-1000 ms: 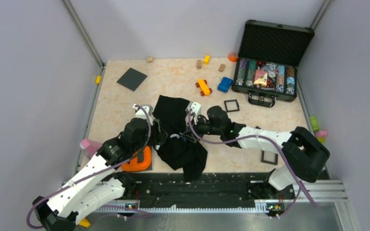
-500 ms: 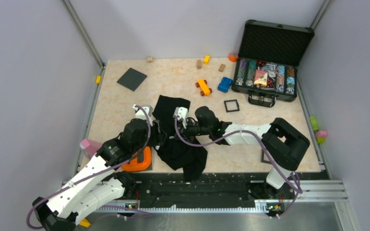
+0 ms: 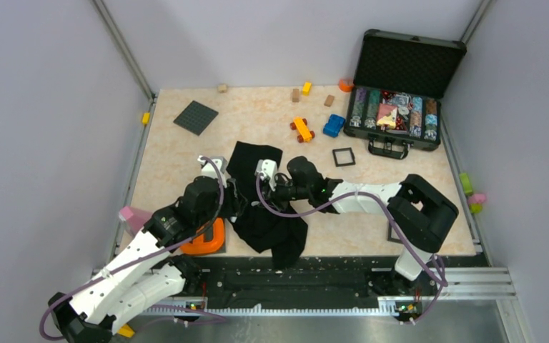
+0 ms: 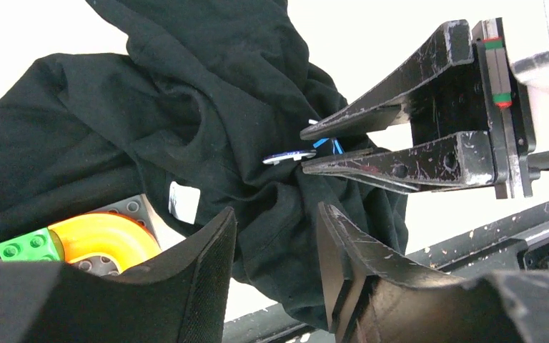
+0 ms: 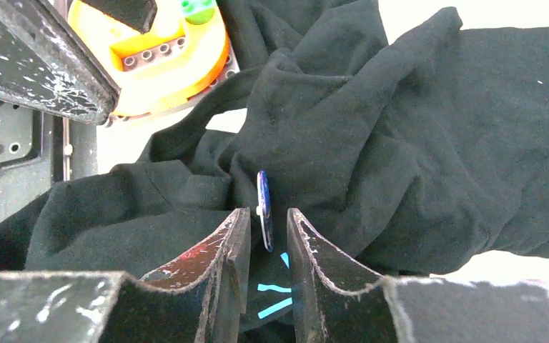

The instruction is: Remove the brooch from the garment

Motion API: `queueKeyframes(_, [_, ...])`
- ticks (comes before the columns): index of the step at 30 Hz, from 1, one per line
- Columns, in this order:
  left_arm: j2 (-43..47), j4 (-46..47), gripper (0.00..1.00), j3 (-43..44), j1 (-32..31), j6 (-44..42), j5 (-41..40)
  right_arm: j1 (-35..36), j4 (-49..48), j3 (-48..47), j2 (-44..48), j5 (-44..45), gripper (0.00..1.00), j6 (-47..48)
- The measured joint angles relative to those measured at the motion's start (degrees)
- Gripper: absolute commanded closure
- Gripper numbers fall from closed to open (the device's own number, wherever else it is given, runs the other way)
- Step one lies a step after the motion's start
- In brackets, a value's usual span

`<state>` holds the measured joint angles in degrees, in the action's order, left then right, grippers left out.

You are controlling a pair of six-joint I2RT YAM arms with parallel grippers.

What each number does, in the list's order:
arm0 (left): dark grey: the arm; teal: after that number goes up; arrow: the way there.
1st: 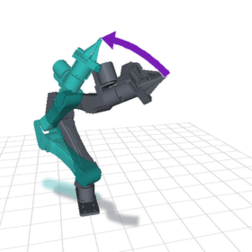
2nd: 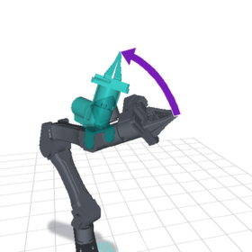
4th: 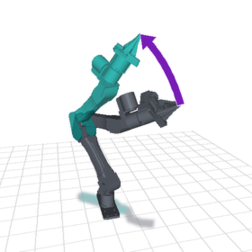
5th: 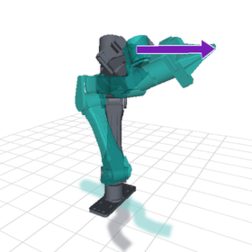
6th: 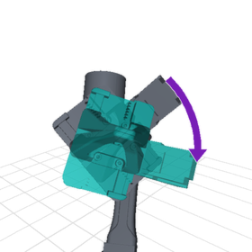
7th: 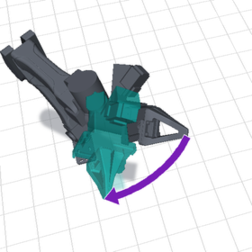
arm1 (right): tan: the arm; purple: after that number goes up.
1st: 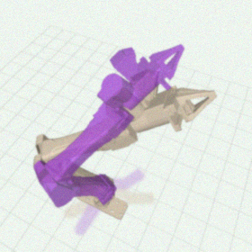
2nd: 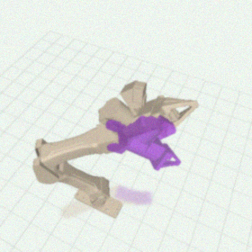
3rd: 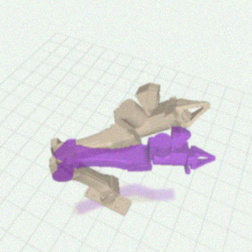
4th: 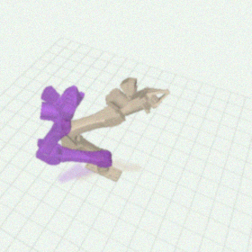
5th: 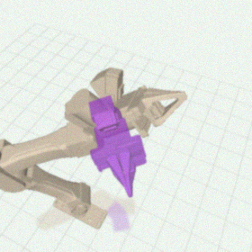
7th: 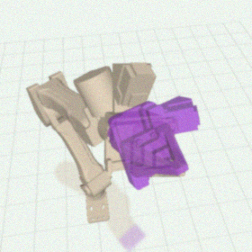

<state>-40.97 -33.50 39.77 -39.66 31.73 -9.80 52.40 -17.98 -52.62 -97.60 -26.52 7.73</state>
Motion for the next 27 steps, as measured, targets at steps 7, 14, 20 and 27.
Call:
queueKeyframes(7, [-0.6, 0.4, 0.51, -2.4, 0.0, 1.8, 2.1, 0.1, 2.7, -1.7, -0.6, -0.8, 0.78, 2.0])
queueKeyframes(14, [-0.5, -0.1, 0.52, -2.6, 0.0, 2.8, 1.3, 0.4, 3.3, -2.6, -0.9, -1.0, 1.0, 2.9])
queueKeyframes(20, [3.7, 0.0, 0.54, -2.6, 0.0, 2.8, 0.7, 0.4, 6.0, -2.0, 3.2, 1.3, 1.0, 4.3])
queueKeyframes(27, [7.7, 4.1, 0.46, -4.6, 0.2, 2.7, 2.4, 0.5, -0.6, 7.2, 22.9, 6.0, 1.0, 7.6])
